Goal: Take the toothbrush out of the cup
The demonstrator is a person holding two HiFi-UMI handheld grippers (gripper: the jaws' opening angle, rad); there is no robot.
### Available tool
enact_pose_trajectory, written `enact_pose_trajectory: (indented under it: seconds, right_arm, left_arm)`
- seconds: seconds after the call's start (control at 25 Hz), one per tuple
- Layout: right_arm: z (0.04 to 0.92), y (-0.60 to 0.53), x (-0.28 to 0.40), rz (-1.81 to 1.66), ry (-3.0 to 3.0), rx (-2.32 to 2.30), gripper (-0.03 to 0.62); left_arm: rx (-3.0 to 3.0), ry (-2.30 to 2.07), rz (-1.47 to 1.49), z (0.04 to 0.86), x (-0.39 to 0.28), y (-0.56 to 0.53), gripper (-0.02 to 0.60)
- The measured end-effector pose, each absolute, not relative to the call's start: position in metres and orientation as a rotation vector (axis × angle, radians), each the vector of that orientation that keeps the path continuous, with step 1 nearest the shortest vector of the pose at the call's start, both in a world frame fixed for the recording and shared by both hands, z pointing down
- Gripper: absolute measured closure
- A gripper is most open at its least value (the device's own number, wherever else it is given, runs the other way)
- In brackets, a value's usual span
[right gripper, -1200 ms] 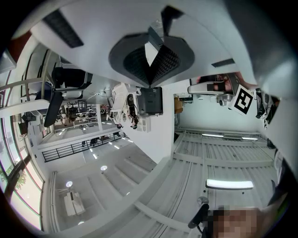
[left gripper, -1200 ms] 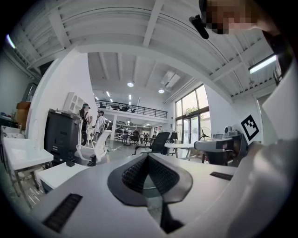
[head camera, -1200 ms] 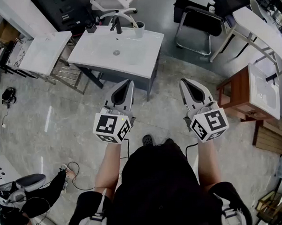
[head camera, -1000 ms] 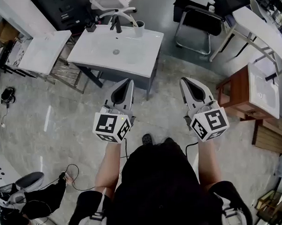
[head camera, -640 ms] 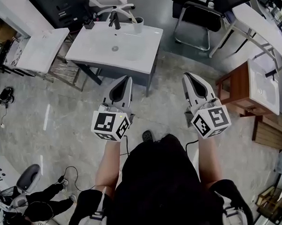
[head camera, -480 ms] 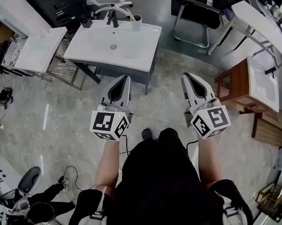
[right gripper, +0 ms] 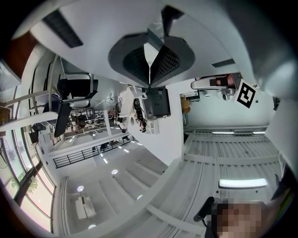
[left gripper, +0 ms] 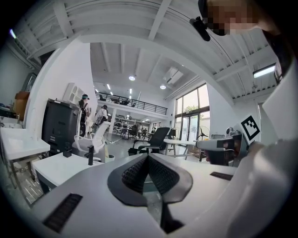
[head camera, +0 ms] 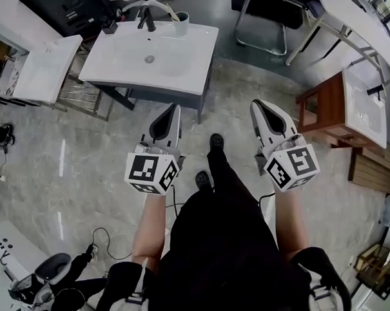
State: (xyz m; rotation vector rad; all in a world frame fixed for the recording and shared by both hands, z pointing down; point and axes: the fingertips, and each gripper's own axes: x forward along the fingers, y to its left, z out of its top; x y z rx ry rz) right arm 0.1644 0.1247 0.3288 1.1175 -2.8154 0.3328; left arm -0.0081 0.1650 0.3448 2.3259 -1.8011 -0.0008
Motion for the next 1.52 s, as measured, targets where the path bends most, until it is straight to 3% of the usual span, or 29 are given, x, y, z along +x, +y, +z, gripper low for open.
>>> enact_pose_trajectory:
  seconds: [0.84,1.52]
  right_arm:
    - [0.345,-0.052,0.112,0.417,-2.913,0.952,0.562]
    - [0.365,-0.114,0.084,0.486,-2.926,0.764,0.562]
  left_arm:
    - [2.251,-1.939,0.065,0.343,-0.037,0.009,0.566]
    - [2.084,-2.055,0.084,0.361,-0.054,-0.043,0.566]
